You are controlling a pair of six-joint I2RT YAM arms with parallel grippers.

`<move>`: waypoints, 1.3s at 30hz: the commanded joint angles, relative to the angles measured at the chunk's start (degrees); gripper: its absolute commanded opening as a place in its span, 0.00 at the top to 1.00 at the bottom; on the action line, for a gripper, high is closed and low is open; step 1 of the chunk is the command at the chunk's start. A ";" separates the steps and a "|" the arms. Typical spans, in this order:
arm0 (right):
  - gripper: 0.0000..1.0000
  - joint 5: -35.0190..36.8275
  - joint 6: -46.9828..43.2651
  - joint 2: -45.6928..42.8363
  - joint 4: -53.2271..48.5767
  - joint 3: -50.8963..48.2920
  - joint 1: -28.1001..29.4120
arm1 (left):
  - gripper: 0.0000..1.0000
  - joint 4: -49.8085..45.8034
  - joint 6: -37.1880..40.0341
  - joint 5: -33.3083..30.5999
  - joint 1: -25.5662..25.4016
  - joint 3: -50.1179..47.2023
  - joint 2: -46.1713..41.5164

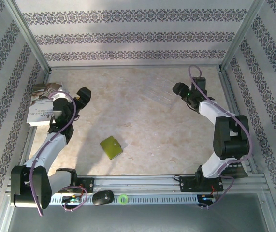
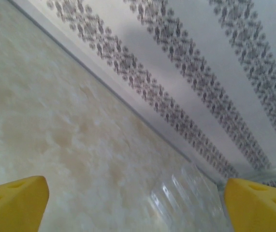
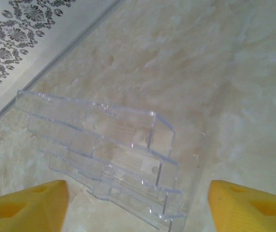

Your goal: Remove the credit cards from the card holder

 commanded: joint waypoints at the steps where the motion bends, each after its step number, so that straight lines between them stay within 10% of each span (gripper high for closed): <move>1: 0.30 0.82 -1.51 2.69 -4.48 5.05 -0.10 | 0.05 -5.65 2.33 4.48 -1.96 1.08 0.66; 39: 0.66 2.55 -11.95 19.27 -22.25 25.28 0.48 | 0.13 -12.15 6.65 6.96 -4.93 2.32 -2.16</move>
